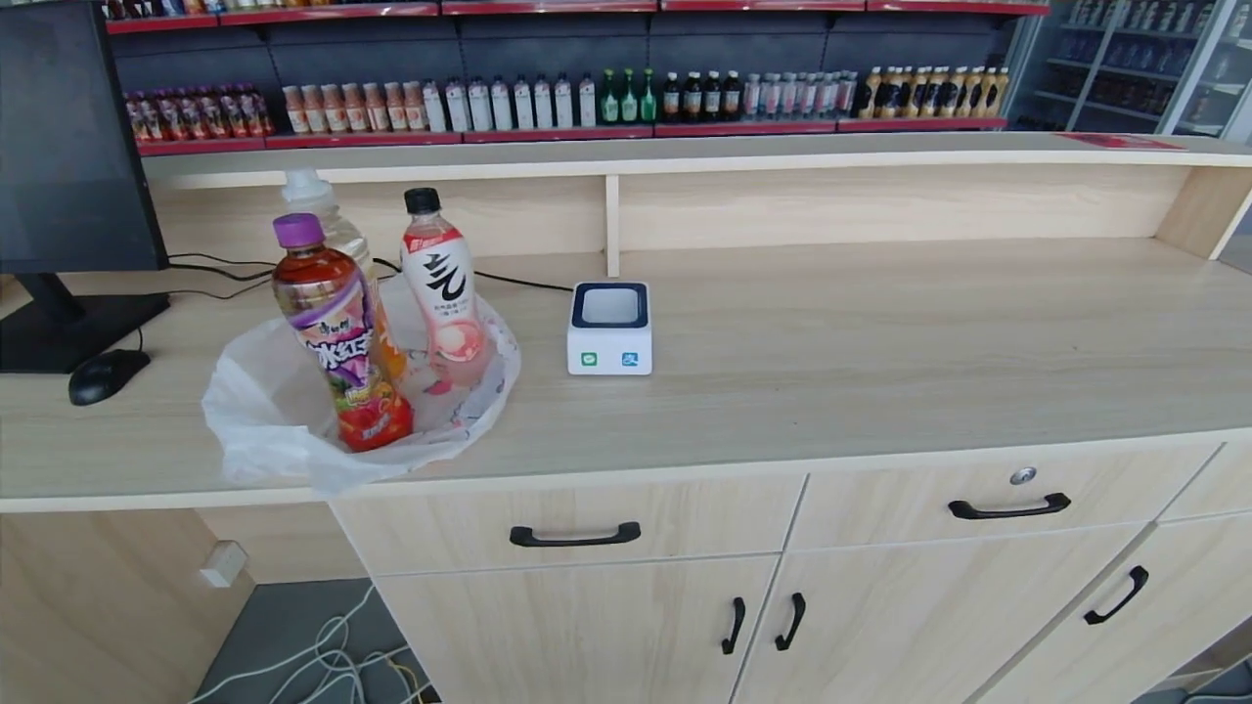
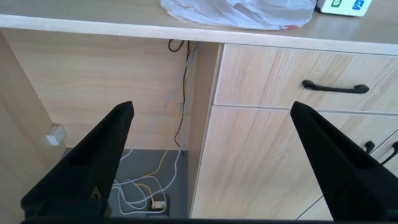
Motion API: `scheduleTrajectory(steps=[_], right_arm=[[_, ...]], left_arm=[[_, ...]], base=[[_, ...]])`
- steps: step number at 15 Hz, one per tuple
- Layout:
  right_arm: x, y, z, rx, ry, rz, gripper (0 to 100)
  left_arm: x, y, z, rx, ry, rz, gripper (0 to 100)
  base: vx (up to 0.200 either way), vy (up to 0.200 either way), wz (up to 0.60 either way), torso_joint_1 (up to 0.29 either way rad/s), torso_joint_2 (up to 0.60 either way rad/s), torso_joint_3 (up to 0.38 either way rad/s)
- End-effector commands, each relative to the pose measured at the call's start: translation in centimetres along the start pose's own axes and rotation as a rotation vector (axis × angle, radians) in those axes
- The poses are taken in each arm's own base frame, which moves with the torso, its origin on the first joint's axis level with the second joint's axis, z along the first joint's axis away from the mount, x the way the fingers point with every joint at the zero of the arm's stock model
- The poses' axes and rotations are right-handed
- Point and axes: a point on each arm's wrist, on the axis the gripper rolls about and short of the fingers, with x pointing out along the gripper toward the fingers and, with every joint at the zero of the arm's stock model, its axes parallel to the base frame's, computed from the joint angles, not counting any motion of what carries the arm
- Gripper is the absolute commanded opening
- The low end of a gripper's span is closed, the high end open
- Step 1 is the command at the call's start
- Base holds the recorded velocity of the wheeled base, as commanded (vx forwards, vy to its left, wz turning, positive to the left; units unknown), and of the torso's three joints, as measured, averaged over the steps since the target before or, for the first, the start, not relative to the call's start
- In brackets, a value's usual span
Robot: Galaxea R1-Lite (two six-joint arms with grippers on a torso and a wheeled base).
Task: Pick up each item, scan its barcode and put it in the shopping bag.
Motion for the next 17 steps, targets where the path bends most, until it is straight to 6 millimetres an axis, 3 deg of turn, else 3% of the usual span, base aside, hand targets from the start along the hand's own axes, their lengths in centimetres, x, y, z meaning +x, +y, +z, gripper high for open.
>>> scheduleTrajectory(steps=[1, 7, 17], right_arm=[[0.00, 0.00, 0.01, 0.000, -0.001, 0.000, 100], [0.00, 0.00, 0.01, -0.005, -0.001, 0.000, 100], [0.00, 0.00, 0.01, 0.001, -0.001, 0.000, 100]], left_arm=[[0.00, 0.00, 0.02, -0.001, -0.002, 0.001, 100], [0.00, 0.00, 0.02, -0.006, -0.002, 0.000, 100], [0.00, 0.00, 0.02, -0.001, -0.002, 0.000, 100]], base=[[-0.200, 0.000, 0.00, 0.007, 0.01, 0.002], [-0.200, 0.000, 0.00, -0.004, 0.00, 0.003], [0.000, 0.000, 0.00, 0.000, 0.00, 0.000]])
